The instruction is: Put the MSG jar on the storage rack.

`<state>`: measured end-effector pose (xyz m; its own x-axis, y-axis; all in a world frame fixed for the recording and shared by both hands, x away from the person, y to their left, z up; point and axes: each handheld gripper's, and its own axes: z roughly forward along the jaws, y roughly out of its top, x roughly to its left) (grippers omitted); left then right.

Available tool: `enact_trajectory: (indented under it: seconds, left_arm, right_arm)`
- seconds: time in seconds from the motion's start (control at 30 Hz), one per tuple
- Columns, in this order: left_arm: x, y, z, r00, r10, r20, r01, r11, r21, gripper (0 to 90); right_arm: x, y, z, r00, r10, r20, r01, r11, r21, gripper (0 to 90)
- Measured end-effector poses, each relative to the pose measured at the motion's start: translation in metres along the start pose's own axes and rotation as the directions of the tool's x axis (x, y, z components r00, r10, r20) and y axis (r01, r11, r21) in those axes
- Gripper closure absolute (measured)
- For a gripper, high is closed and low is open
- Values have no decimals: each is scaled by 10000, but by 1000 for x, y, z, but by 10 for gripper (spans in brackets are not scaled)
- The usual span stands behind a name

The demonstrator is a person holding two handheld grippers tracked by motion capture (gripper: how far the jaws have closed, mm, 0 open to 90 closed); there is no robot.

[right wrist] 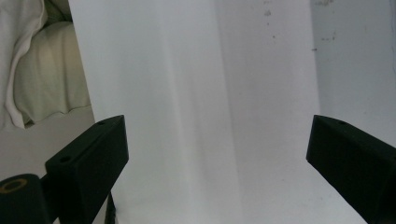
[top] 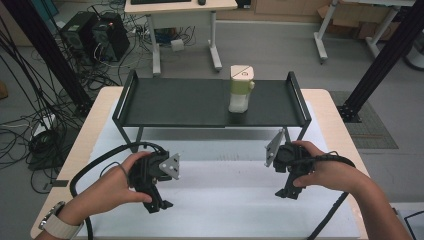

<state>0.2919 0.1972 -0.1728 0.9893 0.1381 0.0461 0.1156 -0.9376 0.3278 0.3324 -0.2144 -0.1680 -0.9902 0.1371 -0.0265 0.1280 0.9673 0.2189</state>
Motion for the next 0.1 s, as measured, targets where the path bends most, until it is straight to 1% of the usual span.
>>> enact_trajectory:
  seconds: [0.1]
  left_arm:
    - [0, -1, -1, 10000, -20, -31, 20, 10000, -40, 86]
  right_arm:
    - [2, 1, -3, 10000, -44, 33, 44, 9999, -98, 57]
